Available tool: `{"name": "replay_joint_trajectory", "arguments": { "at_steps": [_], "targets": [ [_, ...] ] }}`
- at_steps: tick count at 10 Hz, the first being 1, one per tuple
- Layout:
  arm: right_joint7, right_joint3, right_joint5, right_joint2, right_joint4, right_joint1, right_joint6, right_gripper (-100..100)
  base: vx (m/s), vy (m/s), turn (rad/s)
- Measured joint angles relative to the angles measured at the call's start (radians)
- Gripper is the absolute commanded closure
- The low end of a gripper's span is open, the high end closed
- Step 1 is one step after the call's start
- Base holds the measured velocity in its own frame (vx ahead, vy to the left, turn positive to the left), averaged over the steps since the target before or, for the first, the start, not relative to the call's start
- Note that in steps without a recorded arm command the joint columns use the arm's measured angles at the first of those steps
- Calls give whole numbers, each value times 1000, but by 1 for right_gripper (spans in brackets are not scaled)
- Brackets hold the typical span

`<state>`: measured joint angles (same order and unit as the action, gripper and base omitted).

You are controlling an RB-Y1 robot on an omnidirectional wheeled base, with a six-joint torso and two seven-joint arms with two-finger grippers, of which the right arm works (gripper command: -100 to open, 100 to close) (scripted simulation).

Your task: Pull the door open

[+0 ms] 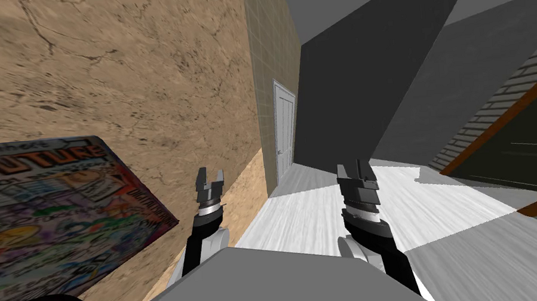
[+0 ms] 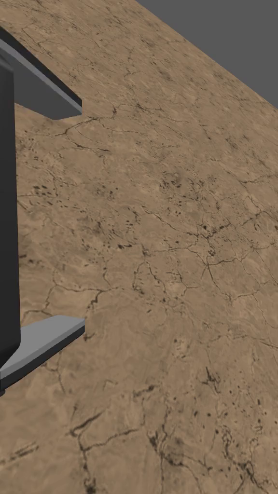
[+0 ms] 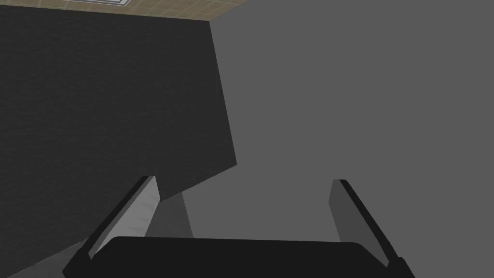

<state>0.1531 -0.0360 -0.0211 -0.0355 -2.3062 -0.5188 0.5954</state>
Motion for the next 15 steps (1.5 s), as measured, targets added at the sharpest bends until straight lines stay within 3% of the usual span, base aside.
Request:
{"name": "replay_joint_trajectory", "arguments": {
  "at_steps": [8,15],
  "targets": [
    [-31,4,-2,53,148,58,25,-100,96,-62,100],
    [-51,2,1,79,273,108,48,-100,78,-51,90]
  ]
}}
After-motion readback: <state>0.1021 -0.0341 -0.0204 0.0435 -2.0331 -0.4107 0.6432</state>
